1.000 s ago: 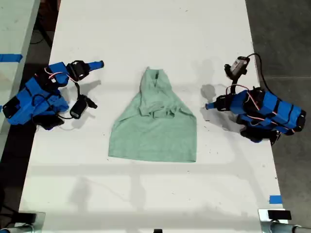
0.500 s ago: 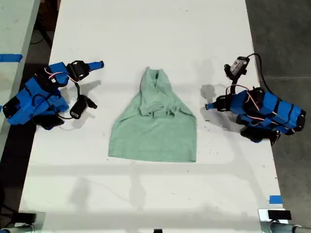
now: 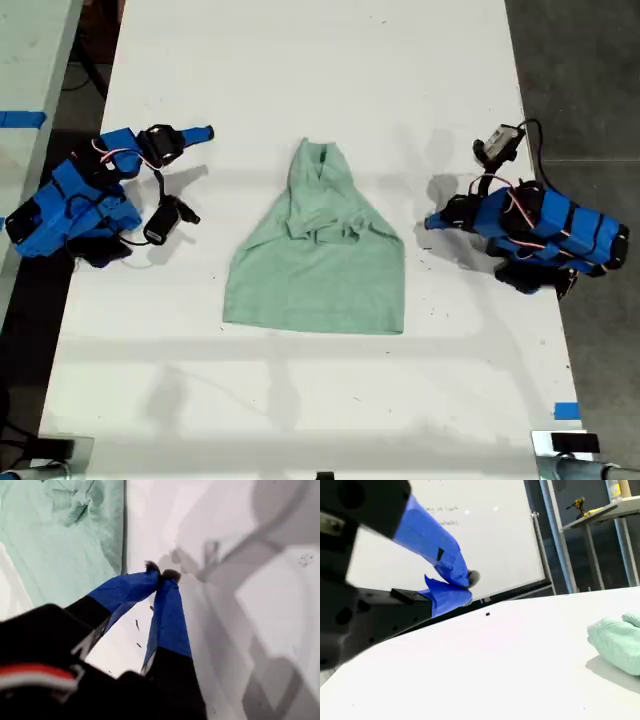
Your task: Fold t shirt
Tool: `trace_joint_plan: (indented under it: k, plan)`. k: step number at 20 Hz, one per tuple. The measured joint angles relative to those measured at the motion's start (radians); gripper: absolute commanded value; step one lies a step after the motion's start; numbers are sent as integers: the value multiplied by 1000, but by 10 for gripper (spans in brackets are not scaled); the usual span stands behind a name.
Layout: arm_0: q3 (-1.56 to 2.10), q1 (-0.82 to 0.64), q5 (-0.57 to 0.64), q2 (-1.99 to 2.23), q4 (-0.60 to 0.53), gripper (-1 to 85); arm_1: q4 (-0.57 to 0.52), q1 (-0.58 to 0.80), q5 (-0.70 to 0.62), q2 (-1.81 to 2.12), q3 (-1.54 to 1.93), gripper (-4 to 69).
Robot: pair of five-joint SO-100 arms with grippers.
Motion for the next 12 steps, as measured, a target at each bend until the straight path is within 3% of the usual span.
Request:
trace_joint_plan:
  k: [2, 4, 5, 6, 7, 8, 12]
  plan:
    - [0, 0, 0, 0, 0, -3, -2, -51, 6, -2, -18, 19]
    - [0, 0, 0, 0, 0, -3, 54, -126, 95, -52, -123, 16]
    - [0, 0, 0, 0, 0, -3, 94, -155, 144, -138, -213, -19]
    - [0, 0, 0, 0, 0, -3, 126, -225, 196, -272, -328, 10]
    - [0, 0, 0, 0, 0, -3, 147, -284, 253, -442, -457, 107]
    - [0, 0, 0, 0, 0, -3, 152, -327, 311, -626, -589, 265]
    - [0, 0, 0, 0, 2, -3, 35, -449, 357, -1123, -775, 323]
